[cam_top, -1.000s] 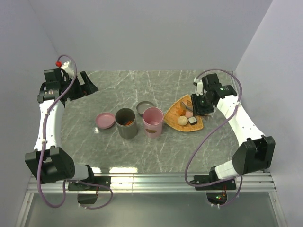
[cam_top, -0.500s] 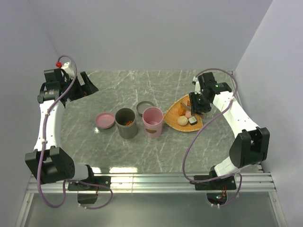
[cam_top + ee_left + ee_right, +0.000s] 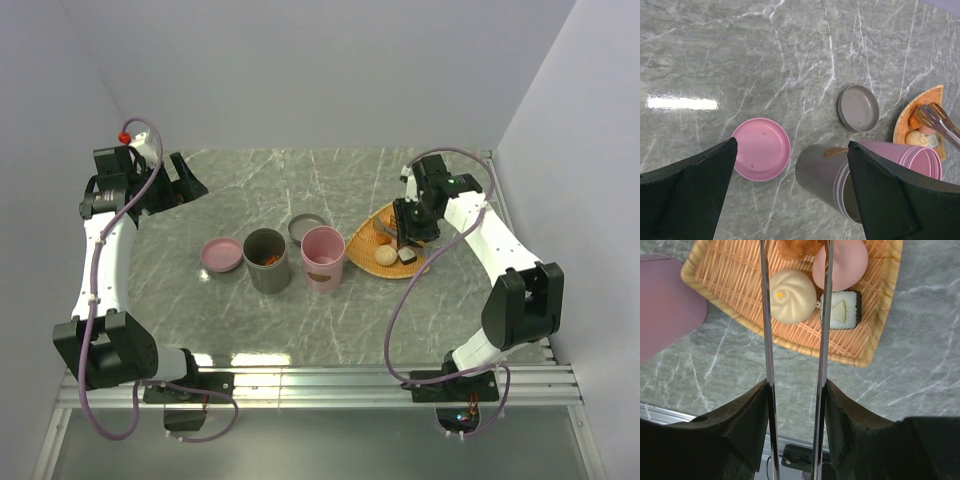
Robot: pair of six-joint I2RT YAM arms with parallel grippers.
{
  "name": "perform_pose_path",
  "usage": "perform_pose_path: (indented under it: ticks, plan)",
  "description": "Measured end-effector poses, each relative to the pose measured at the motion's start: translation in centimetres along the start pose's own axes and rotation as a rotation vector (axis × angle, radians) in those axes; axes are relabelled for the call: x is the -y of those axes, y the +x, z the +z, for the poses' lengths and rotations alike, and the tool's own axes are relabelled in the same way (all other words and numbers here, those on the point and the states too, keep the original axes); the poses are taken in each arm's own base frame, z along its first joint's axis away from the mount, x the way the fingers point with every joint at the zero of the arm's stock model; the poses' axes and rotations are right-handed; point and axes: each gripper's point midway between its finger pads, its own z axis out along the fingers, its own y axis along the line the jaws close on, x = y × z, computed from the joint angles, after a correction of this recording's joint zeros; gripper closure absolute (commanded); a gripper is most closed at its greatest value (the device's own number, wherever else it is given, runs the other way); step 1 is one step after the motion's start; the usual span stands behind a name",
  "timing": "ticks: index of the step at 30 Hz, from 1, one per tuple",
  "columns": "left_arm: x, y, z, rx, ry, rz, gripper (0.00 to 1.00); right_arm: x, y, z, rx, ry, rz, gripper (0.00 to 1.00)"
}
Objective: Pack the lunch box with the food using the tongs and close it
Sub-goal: Pick up the fake food from the plate.
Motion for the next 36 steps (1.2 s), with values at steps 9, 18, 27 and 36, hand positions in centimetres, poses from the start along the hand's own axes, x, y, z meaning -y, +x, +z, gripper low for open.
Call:
perform_pose_path:
  ticks: [9, 18, 27, 36]
  plan:
    - [-0.1, 0.0, 0.0, 0.001, -0.005, 0.000, 0.01, -0.2, 0.6, 0.1, -0.028, 0.000, 0.003, 0.47]
    - [-0.1, 0.0, 0.0, 0.002, -0.005, 0.000, 0.00, 0.3, 0.2, -0.1, -0.016, 0.051, -0.009, 0.48]
    - [-0.1, 0.0, 0.0, 0.001, -0.006, 0.000, 0.01, -0.2, 0.1, 0.4, -0.030, 0.052, -0.030, 0.49]
    - [-0.1, 0.0, 0.0, 0.002, -0.006, 0.000, 0.01, -0.2, 0.3, 1.1, -0.057, 0.051, -0.041, 0.64]
